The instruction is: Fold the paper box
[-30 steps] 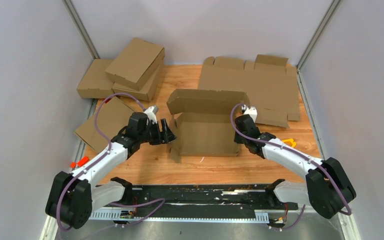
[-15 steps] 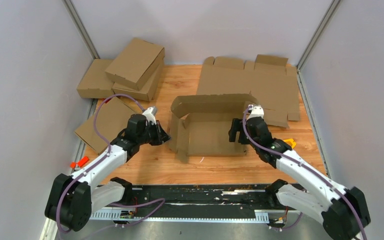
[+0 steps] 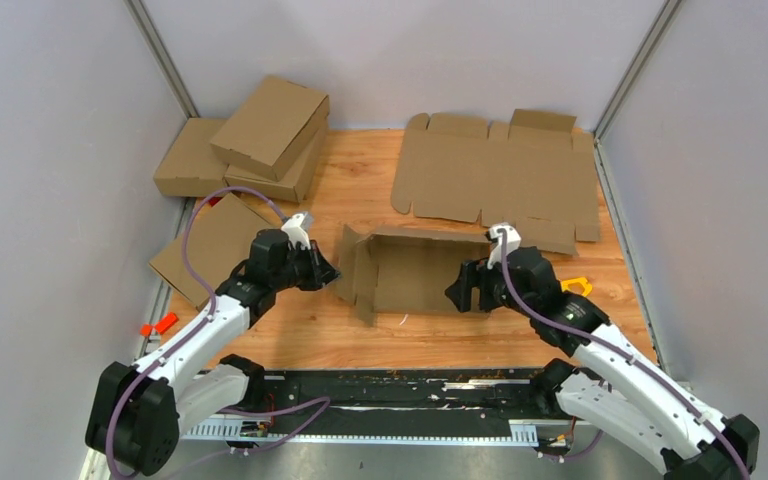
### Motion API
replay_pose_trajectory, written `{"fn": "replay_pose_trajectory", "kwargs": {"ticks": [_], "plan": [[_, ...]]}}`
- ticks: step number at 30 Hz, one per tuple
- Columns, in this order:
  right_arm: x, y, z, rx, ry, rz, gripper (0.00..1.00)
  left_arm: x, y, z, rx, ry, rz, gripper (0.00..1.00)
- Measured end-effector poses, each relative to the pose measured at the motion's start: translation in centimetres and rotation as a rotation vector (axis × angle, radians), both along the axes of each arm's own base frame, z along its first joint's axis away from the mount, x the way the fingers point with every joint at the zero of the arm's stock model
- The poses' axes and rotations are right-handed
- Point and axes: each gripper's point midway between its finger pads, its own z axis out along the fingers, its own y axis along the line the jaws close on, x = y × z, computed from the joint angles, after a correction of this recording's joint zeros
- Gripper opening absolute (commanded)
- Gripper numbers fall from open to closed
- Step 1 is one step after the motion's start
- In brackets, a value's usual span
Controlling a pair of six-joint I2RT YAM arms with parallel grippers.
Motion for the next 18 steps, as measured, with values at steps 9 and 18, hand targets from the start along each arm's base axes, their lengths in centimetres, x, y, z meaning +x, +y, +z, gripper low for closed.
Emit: {"fn": "replay_pose_trajectory", "kwargs": {"ticks": [9,18], "plan": [[-1.9,6.7,-2.7,-0.059,0.052,0.239,0.76,-0.1,0.1,-0.1,0.007,-0.004,-0.002,0.0],[6.4,8.9,3.4,-0.124,-0.163,0.077,0.77,-0.9,0.3,-1.2,0.054,0.023,-0.032,0.0]]}}
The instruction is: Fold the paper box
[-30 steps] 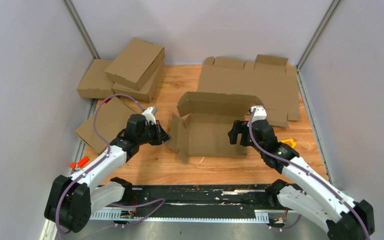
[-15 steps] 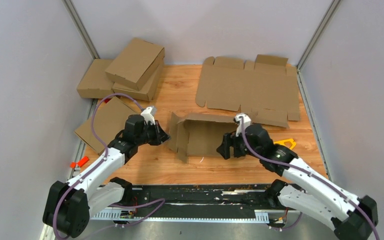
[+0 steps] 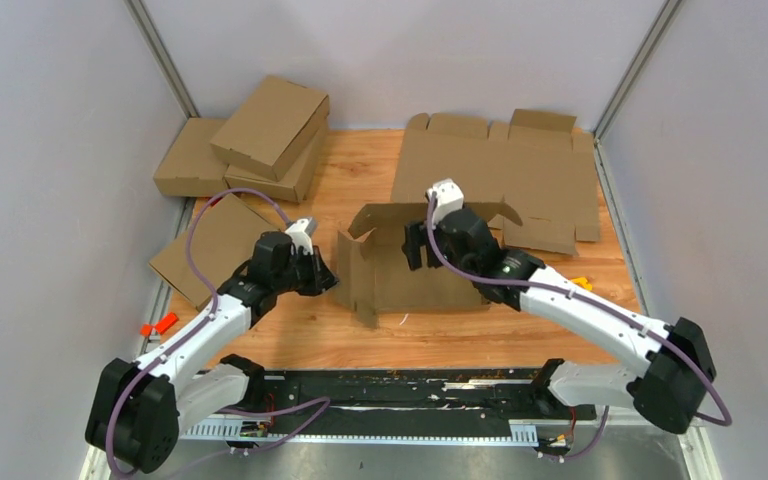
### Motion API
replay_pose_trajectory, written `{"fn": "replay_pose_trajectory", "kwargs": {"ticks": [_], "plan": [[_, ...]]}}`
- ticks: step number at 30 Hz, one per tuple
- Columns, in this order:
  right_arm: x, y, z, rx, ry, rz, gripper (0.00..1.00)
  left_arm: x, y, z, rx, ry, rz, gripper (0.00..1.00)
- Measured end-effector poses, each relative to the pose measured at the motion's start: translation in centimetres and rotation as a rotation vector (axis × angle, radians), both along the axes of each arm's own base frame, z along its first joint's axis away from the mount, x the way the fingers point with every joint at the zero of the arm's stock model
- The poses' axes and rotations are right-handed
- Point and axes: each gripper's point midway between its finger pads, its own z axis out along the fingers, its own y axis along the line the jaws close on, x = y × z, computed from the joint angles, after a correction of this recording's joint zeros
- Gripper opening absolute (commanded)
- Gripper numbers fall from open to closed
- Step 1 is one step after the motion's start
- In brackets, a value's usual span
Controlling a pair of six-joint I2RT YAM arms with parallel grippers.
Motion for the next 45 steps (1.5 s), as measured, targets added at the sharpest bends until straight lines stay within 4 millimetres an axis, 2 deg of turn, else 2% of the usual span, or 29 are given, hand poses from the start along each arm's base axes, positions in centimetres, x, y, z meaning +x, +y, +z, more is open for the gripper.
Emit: {"fn": "replay_pose_trajectory", "kwargs": {"ticks": [3,6,8,10,12,13,15,17,19,22,26,29,33,36,40,42,45], "plan": [[3.8,1.0,2.8,0.011,-0.071,-0.056,0.78,-0.4,-0.1,-0.6,0.022,0.018,-0.021,0.0],[8.3,0.9,3.7,0.008,-0.086,-0.138,0.79,-0.7,-0.2,-0.9,0.041,0.03,-0.037,0.0],[12.2,0.3,2.7,-0.013,-0.057,-0.202,0.79,-0.7,-0.1,-0.9,0.051,0.03,-0.043,0.0],[14.9,-0.4,0.6,-0.043,-0.015,-0.245,0.8,-0.6,-0.1,-0.8,0.058,0.025,-0.045,0.0],[16.5,-1.3,-2.7,-0.09,0.056,-0.271,0.8,-0.6,-0.1,-0.8,0.064,0.024,-0.046,0.0],[16.5,-1.5,-4.3,-0.113,0.093,-0.271,0.81,-0.6,0.0,-0.7,0.067,0.024,-0.046,0.0],[15.9,-2.5,-7.3,-0.158,0.181,-0.272,0.82,-0.6,0.0,-0.7,0.072,0.022,-0.05,0.1],[14.7,-2.7,-8.7,-0.172,0.229,-0.249,0.82,-0.7,0.0,-0.6,0.078,0.022,-0.056,0.29],[13.1,-2.7,-9.1,-0.165,0.249,-0.219,0.82,-0.9,0.1,-0.6,0.089,0.028,-0.066,0.43],[10.7,-3.1,-8.5,-0.133,0.253,-0.178,0.81,-1.1,0.0,0.1,0.102,0.029,-0.078,0.55],[7.1,-3.5,-7.1,-0.059,0.235,-0.113,0.8,-1.8,-0.2,2.1,0.124,0.005,-0.085,0.57],[5.1,-3.2,-6.6,-0.01,0.226,-0.063,0.8,-2.8,-1.1,3.8,0.13,-0.009,-0.111,0.59],[3.1,-1.9,-8.0,0.016,0.234,0.004,0.8,-4.9,-3.0,4.4,0.096,0.014,-0.154,0.61],[1.7,-1.3,-9.5,0.009,0.248,0.038,0.8,-6.3,-3.9,2.7,0.066,0.074,-0.151,0.65],[0.9,-0.1,-10.9,0.012,0.261,0.072,0.76,-7.2,-3.3,-1.3,0.051,0.172,-0.07,0.64],[0.7,0.4,-11.7,0.01,0.273,0.083,0.74,-7.5,-3.2,-2.6,0.05,0.212,-0.044,0.61],[0.2,0.9,-13.3,-0.017,0.306,0.094,0.73,-7.1,-3.7,-3.7,0.048,0.247,-0.023,0.56]]}}
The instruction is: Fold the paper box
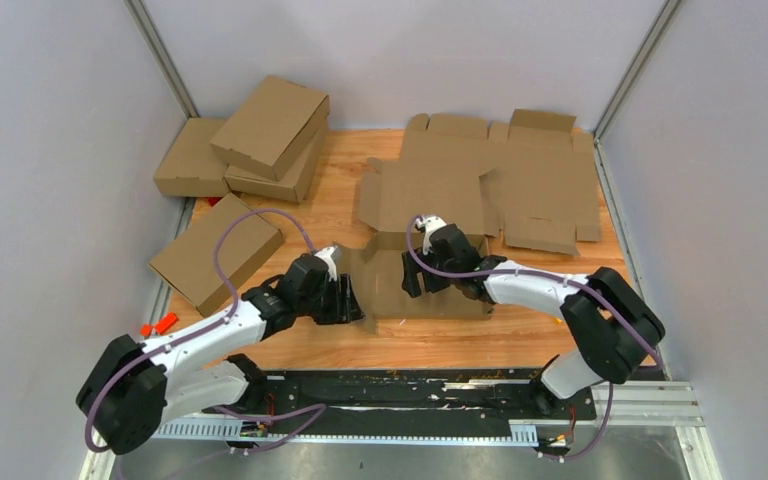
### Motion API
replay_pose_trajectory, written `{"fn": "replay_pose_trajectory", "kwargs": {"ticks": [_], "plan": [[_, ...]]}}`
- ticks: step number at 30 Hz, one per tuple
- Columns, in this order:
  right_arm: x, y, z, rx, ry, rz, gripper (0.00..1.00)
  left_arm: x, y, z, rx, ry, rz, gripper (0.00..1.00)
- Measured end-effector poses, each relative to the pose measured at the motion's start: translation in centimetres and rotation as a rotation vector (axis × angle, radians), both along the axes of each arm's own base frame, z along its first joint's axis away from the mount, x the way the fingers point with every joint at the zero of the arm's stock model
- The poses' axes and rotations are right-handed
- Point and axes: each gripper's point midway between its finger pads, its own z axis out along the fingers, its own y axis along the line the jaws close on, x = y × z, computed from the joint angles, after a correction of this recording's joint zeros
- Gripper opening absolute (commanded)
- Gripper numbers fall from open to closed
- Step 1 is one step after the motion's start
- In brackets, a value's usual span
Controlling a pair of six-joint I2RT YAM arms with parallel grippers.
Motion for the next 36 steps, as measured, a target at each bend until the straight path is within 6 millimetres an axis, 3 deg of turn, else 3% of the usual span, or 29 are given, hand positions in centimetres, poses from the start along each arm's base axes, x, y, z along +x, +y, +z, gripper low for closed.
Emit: {"fn": "replay_pose_trajectory", "kwargs": {"ticks": [3,6,8,14,17,26,36], "plan": [[-0.9,0.4,-1.6,-0.035,0.034,0.021,0.71,0.7,-0.8,-0.4,-0.018,0.006,0.013,0.47],[-1.3,1.0,-2.1,-0.048,0.038,0.04,0.64,1.5,-1.6,-0.2,-0.047,-0.008,0.026,0.16],[-1.2,1.4,-2.2,-0.054,0.039,0.047,0.59,2.0,-1.9,-0.1,-0.062,-0.02,0.032,0.01],[-0.6,1.9,-2.6,-0.07,0.036,0.046,0.33,2.5,-1.9,-0.2,-0.045,-0.051,0.018,0.0],[-0.4,1.8,-2.8,-0.08,0.033,0.04,0.27,2.9,-1.7,0.1,-0.018,-0.09,-0.001,0.0],[0.2,2.6,-2.9,-0.09,0.025,0.044,0.25,4.5,-0.1,0.7,0.099,-0.213,-0.028,0.0],[0.1,3.1,-2.9,-0.11,0.002,0.061,0.24,5.6,0.8,0.9,0.146,-0.215,0.055,0.0]]}}
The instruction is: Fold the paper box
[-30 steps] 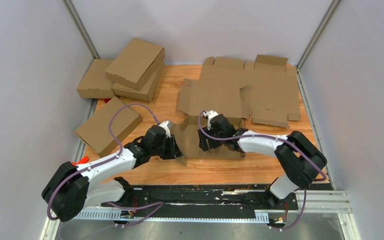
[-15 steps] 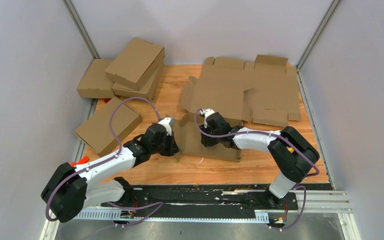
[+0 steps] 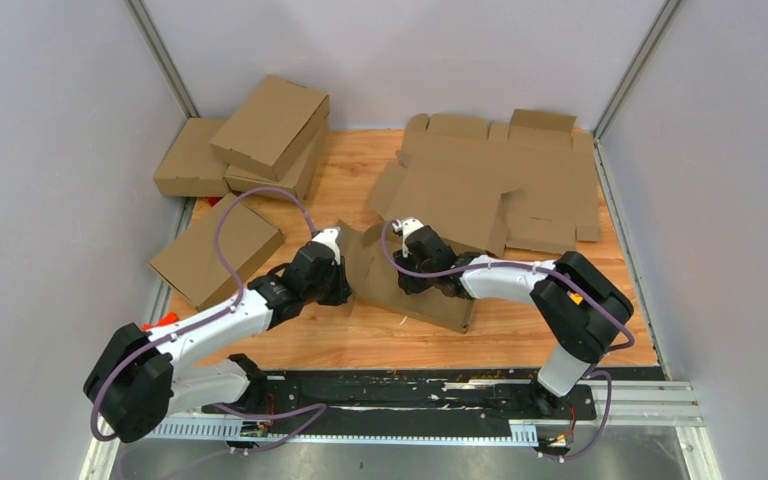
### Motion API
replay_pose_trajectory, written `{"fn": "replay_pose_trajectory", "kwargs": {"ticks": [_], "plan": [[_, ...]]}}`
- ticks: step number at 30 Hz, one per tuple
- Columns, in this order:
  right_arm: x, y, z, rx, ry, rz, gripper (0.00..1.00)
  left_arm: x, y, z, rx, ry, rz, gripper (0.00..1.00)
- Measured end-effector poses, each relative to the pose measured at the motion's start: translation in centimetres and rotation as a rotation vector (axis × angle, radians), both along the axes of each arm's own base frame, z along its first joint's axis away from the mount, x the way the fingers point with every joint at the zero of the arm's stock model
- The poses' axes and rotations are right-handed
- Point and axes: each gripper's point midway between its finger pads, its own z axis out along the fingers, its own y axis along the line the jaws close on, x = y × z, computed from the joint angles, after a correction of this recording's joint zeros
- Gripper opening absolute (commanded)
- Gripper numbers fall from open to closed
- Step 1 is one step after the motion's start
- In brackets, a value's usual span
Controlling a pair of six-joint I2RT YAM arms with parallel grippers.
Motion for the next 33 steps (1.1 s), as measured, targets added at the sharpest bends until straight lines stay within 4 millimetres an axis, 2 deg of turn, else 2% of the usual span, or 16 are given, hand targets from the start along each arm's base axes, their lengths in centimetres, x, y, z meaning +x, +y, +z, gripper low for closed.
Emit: {"fn": "replay_pose_trajectory", "kwargs": {"ticks": [8,17,33], "plan": [[-0.3,0.4,0.0,0.002,-0.004,0.015,0.22,0.4,1.1,0.8,0.062,0.027,0.045,0.0],[-0.9,0.8,0.0,-0.005,-0.003,0.035,0.19,0.5,2.2,-1.0,0.101,0.208,0.027,0.0],[-1.1,1.5,-0.1,-0.012,-0.007,0.047,0.18,0.6,4.5,-0.5,0.132,0.271,0.029,0.0]]}}
